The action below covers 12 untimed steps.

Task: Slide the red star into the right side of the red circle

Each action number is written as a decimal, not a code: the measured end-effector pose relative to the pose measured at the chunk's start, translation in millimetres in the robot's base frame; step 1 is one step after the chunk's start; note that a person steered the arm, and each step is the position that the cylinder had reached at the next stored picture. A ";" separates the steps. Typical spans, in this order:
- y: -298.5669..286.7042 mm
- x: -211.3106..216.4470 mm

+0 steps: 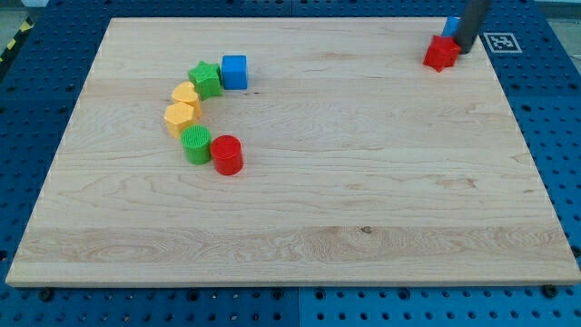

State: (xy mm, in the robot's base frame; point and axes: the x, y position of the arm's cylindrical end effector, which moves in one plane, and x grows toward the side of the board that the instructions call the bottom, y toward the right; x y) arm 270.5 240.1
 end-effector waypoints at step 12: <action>-179.4 30.6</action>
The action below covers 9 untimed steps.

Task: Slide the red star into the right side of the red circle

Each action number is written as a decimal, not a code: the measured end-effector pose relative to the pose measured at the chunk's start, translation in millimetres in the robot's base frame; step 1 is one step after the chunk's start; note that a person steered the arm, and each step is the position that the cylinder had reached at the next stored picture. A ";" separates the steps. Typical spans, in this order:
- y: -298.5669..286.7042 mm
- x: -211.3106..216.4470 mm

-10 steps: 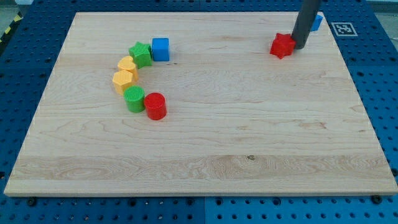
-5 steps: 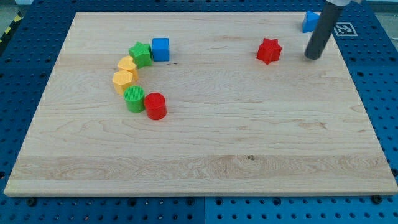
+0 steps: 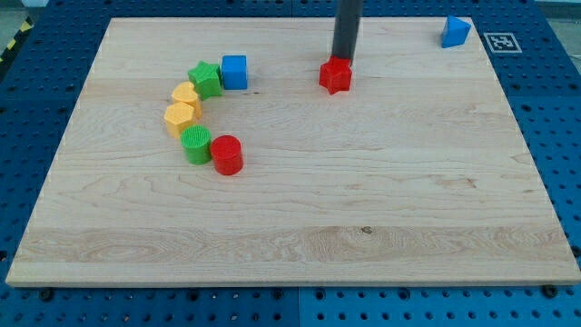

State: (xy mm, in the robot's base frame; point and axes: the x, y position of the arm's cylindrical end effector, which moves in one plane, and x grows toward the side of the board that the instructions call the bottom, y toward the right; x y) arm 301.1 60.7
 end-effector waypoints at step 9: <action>-38.1 158.8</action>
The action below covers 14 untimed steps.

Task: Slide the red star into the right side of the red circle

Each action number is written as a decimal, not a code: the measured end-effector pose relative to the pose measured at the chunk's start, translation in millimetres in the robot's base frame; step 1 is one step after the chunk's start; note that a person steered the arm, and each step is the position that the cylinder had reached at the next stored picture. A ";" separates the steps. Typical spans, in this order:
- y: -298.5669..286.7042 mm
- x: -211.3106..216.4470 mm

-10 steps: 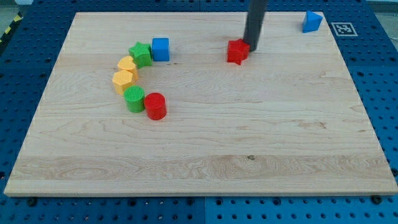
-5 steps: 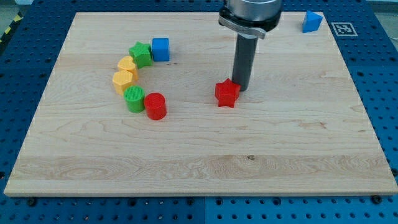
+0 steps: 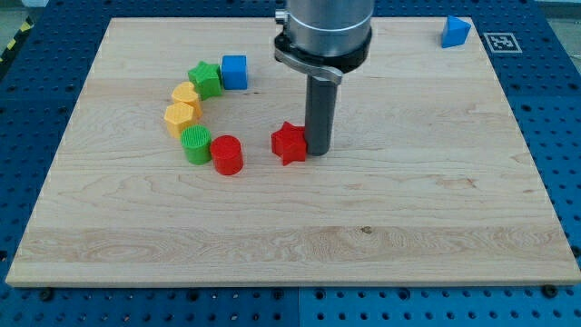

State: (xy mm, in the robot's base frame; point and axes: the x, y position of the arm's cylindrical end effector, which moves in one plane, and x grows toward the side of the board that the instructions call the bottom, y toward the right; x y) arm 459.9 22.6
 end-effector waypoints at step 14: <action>-13.5 19.9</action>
